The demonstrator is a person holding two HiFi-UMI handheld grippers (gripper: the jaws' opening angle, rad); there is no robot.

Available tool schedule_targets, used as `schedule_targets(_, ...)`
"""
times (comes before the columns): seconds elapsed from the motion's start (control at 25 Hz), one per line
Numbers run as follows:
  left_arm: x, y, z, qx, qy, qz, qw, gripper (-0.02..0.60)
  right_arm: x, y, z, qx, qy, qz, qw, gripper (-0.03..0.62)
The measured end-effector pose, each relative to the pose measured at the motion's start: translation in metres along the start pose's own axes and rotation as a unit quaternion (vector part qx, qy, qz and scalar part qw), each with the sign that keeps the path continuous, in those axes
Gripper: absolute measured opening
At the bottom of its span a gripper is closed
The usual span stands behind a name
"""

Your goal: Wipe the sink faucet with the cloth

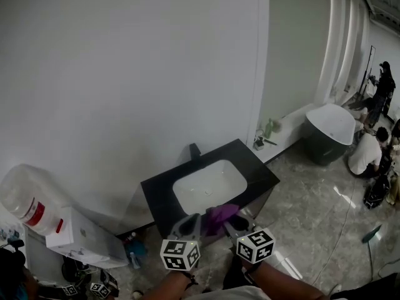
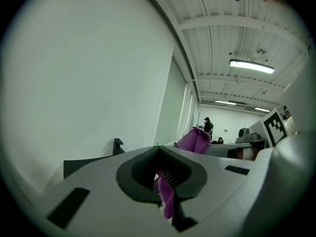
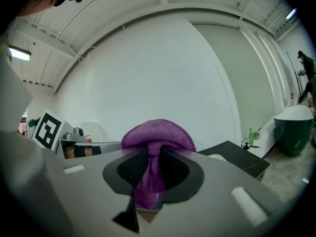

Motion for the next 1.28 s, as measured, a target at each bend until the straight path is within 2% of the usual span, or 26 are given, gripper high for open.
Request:
schedule_targets(0.2,-0.069,0.011,0.023,0.004,0.019,0.002,0.9998,0.005,-0.056,-0.001,-0.057,-0.003,0.023,0.006,1.0,0.074)
schedule_targets(0.44,-0.17,0.031,0.063,0.013,0.062,0.002,0.998,0.005,-0.153,0.002,-0.142,-0.003,0.071,0.02,0.997,0.074)
schedule_targets(0.6,-0.219,0.041,0.086,0.028,0.091,0.004,0.9955,0.005,-0.222,0.006,-0.187,0.011,0.108,0.042,0.993,0.074)
schedule_targets(0.72,-0.242,0.046,0.107,0.041,0.104,0.009,0.9938,0.005,-0.279,0.005,-0.211,0.024,0.118,0.054,0.991,0.074)
schedule_targets(0.92,-0.269,0.044,0.139,0.049,0.103,0.019,0.9933,0.005,-0.38,-0.01,-0.241,0.04,0.111,0.066,0.991,0.074)
schedule_targets(1.08,-0.28,0.042,0.159,0.054,0.102,0.032,0.9928,0.005,-0.459,-0.029,-0.254,0.051,0.11,0.104,0.987,0.074)
schedule_targets(1.28,-0.293,0.042,0.176,0.051,0.1,0.043,0.9928,0.005,-0.504,-0.06,-0.267,0.065,0.096,0.158,0.981,0.074)
Point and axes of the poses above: the fingertips, and each gripper's own axes: x backward along the fingers, z to its left, y out of its top, the point moved 3 cm from there along x, backward along the fingers, and after that the axes turned 12 degrees about x, right-handed, at the moved point
